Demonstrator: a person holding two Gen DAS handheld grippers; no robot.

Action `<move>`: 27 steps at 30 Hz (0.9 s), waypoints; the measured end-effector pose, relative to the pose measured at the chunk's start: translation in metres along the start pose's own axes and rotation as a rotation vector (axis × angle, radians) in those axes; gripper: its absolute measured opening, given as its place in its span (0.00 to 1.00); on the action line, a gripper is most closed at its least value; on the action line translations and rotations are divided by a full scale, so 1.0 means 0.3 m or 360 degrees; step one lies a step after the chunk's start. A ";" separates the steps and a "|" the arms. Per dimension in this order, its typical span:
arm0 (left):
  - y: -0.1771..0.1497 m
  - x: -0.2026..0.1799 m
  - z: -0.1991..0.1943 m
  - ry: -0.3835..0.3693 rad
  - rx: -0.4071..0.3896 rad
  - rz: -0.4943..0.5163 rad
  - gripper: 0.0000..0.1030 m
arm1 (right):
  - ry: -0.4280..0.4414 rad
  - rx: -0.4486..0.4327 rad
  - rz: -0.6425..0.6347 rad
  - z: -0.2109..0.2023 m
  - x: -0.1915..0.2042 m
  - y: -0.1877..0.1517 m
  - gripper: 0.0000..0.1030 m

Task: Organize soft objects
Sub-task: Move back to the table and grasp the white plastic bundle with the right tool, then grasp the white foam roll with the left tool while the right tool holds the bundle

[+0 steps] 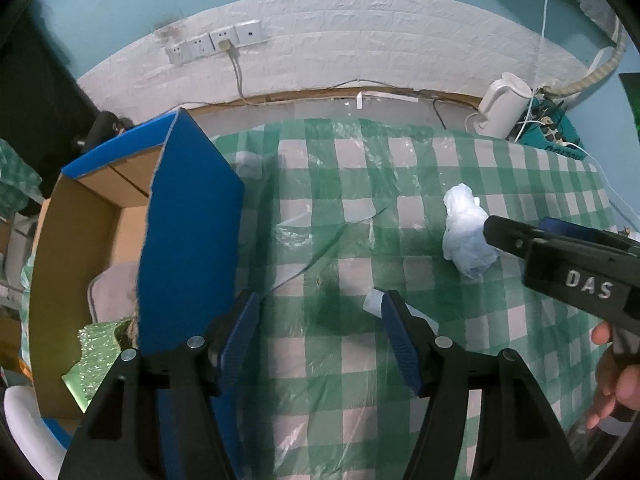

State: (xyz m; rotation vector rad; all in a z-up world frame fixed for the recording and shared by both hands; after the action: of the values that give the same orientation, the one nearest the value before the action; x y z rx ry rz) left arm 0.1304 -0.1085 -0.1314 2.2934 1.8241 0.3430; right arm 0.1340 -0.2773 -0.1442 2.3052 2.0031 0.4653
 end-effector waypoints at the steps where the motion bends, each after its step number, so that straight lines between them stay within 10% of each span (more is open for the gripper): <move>1: 0.004 0.001 0.008 -0.0002 0.0008 -0.0006 0.64 | -0.0010 0.0007 -0.0004 0.014 0.000 0.005 0.73; 22: 0.014 0.004 0.159 -0.0021 0.0162 -0.0055 0.66 | -0.0105 0.0098 -0.0050 0.222 0.007 0.029 0.72; 25: 0.007 0.010 0.161 -0.0038 0.0176 -0.0069 0.66 | -0.0099 0.0110 -0.0104 0.228 0.021 0.019 0.42; 27: 0.003 0.009 0.159 -0.0049 0.0183 -0.0075 0.66 | -0.0094 0.0111 -0.0119 0.224 0.023 0.010 0.41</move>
State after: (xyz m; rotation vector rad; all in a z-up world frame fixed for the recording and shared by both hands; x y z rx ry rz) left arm 0.1460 -0.1062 -0.1766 2.3114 1.9267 0.1995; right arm 0.1549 -0.2606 -0.2061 2.2445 2.1014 0.3235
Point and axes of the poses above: each gripper's, at about its wrist camera, not at the fingertips, and z roughly the way its jaws point, x to its left, y to its top, the point moved 6 cm from there along z, roughly the way its jaws point, and after that the axes turned 4 degrees about x, right-handed, at the moved point
